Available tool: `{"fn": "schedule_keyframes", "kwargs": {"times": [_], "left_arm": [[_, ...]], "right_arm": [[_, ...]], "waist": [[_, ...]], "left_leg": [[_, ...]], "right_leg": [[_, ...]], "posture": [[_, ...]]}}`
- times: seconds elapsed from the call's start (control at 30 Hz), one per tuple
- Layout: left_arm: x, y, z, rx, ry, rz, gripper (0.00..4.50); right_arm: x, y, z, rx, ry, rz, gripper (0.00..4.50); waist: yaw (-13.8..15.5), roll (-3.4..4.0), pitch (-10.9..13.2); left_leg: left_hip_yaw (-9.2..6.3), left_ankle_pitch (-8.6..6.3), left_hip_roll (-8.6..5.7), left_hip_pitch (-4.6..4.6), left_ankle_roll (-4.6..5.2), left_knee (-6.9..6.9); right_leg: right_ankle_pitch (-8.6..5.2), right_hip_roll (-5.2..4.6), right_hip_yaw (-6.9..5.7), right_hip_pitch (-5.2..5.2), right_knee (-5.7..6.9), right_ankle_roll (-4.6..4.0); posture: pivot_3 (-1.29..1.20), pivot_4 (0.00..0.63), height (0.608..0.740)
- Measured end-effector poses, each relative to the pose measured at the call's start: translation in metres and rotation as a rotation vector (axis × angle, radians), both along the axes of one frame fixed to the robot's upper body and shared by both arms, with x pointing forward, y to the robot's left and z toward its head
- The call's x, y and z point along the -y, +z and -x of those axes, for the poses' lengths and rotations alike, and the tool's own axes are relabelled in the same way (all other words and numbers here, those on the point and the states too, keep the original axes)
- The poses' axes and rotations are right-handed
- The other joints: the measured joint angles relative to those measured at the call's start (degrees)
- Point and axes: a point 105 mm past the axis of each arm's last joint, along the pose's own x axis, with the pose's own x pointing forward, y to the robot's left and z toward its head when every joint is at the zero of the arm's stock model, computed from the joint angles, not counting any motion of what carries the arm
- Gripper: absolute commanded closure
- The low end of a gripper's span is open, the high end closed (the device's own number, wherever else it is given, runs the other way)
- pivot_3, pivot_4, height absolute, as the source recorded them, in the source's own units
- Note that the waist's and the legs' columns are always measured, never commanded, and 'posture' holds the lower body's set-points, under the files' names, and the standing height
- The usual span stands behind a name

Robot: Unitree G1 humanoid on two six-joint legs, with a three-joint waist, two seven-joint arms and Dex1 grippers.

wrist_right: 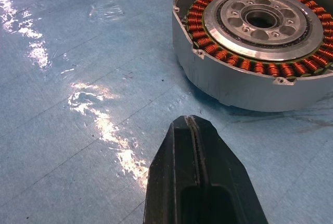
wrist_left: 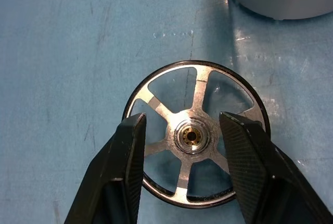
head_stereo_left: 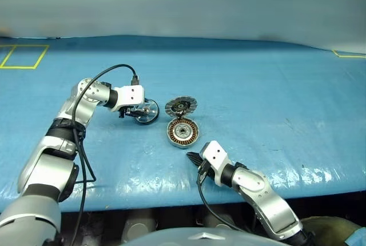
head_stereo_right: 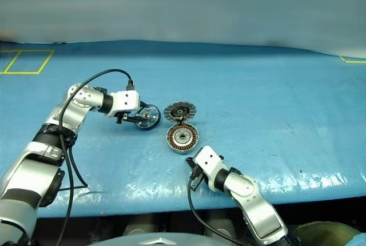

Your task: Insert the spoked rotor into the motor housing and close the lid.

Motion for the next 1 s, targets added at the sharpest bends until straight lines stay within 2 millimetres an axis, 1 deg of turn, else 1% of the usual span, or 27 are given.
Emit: {"fn": "schedule_keyframes", "kwargs": {"times": [0.27,0.53,0.63,0.67,0.7,0.73,0.83,1.0], "left_arm": [[0.0,-0.016,0.0,-0.04,0.025,-0.021,2.12],[0.002,-0.017,-0.001,-0.037,0.02,-0.027,2.12],[0.003,-0.018,-0.002,-0.037,0.023,-0.021,2.12],[0.003,-0.018,-0.002,-0.037,0.023,-0.02,2.5],[0.003,-0.017,-0.003,-0.033,0.023,-0.018,2.67],[0.003,-0.016,-0.003,-0.03,0.024,-0.018,2.73],[0.004,-0.016,-0.004,-0.02,0.025,-0.012,2.73],[0.005,-0.017,-0.004,-0.021,0.023,-0.013,2.75]], "right_arm": [[0.0,0.0,0.0,0.001,-0.005,0.0,4.5],[0.0,0.0,0.001,0.0,-0.009,-0.001,4.5],[-0.002,0.006,0.004,0.009,0.019,-0.029,4.5],[-0.004,0.011,0.004,0.024,0.029,-0.047,4.5],[-0.005,0.018,0.004,0.047,0.038,-0.064,4.5],[-0.005,0.021,0.003,0.056,0.04,-0.07,4.5],[-0.006,0.025,0.002,0.071,0.049,-0.08,4.5],[-0.006,0.025,0.003,0.07,0.049,-0.083,4.5]], "waist": [[-0.01,0.0,0.0],[0.01,-0.01,-0.01],[0.17,-0.01,-0.01],[0.17,0.0,-0.01],[0.21,-0.01,-0.01],[0.25,-0.01,-0.02],[0.47,-0.02,-0.03],[0.52,-0.02,-0.03]], "left_leg": [[0.0,0.0,0.0,0.0,0.0,0.01],[0.0,0.0,0.0,0.02,0.0,0.04],[-0.01,0.0,0.0,0.03,0.0,0.06],[-0.01,0.0,0.0,0.03,0.0,0.07],[-0.03,0.0,0.0,0.07,0.01,0.09],[-0.02,0.0,0.0,0.09,0.01,0.1],[-0.03,0.01,0.0,0.11,0.03,0.12],[-0.03,0.01,-0.01,0.11,0.04,0.12]], "right_leg": [[0.01,0.0,0.0,0.0,0.01,0.01],[0.01,0.0,0.01,0.02,0.03,0.0],[0.01,0.0,0.01,0.04,0.05,0.01],[0.01,0.0,0.01,0.04,0.06,0.01],[0.0,0.0,0.01,0.08,0.07,0.02],[0.0,-0.01,0.01,0.11,0.07,0.02],[0.0,-0.02,0.0,0.14,0.08,0.02],[0.01,-0.03,0.01,0.14,0.09,0.01]], "posture": [[0.0,0.15,0.74],[0.0,0.15,0.74],[0.0,0.15,0.74],[0.0,0.15,0.74],[0.0,0.15,0.74],[0.0,0.15,0.74],[0.0,0.15,0.74],[0.0,0.15,0.74]]}}
